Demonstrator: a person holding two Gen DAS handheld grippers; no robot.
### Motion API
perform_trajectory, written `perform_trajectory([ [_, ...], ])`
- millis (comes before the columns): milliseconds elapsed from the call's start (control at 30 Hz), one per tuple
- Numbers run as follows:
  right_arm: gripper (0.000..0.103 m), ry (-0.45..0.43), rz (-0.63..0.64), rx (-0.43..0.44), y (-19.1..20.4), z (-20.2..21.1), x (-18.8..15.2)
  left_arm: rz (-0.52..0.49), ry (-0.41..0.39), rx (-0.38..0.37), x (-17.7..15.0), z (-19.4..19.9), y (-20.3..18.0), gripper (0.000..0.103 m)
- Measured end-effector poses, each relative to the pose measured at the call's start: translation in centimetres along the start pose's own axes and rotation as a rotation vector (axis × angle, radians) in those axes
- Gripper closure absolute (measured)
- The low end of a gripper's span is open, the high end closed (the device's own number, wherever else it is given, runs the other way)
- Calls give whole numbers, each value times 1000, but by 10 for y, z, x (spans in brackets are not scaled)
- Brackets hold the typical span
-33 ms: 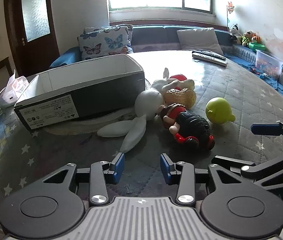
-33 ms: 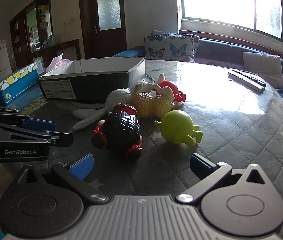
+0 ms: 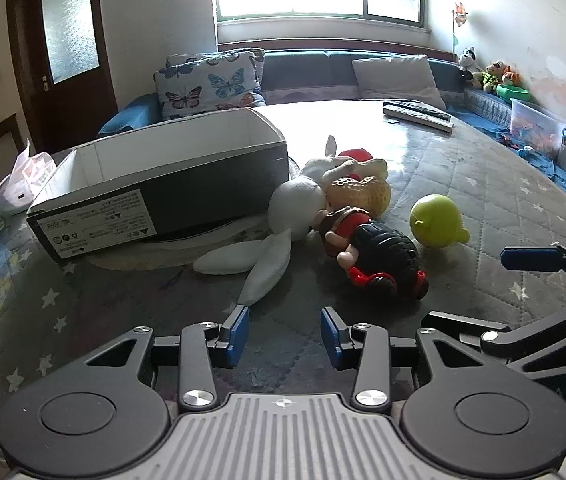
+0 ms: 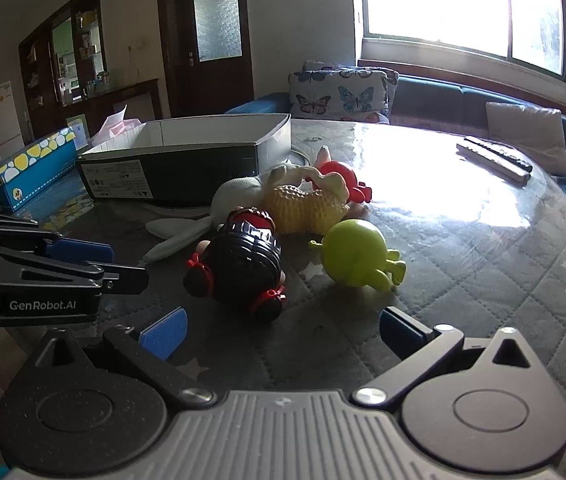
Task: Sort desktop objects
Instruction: 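Move the left tool toward the black-and-red doll figure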
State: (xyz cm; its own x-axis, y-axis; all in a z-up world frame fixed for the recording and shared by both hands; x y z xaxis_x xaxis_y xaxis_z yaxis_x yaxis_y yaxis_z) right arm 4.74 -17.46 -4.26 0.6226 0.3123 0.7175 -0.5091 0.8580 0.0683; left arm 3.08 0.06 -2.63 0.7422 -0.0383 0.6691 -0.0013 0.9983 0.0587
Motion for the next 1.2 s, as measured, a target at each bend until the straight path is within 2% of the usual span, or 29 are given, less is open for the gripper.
perform_trajectory([
  [700, 0, 11, 44, -8, 16, -2, -1, -10, 33, 9, 6, -10, 1, 60],
  [1200, 0, 31, 26, 9, 23, -10, -9, -19, 58, -48, 16, -17, -1, 61],
])
Point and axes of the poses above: each gripper's, at about its wrist camera, not at the fingertips, and z roughly against the way its jaws point, y to its left, x to its top, the point moved 4 cm from there along -z, roughly the way its jaws point, and after that the axes turned 7 degrees about y, right-handed, at the moved point
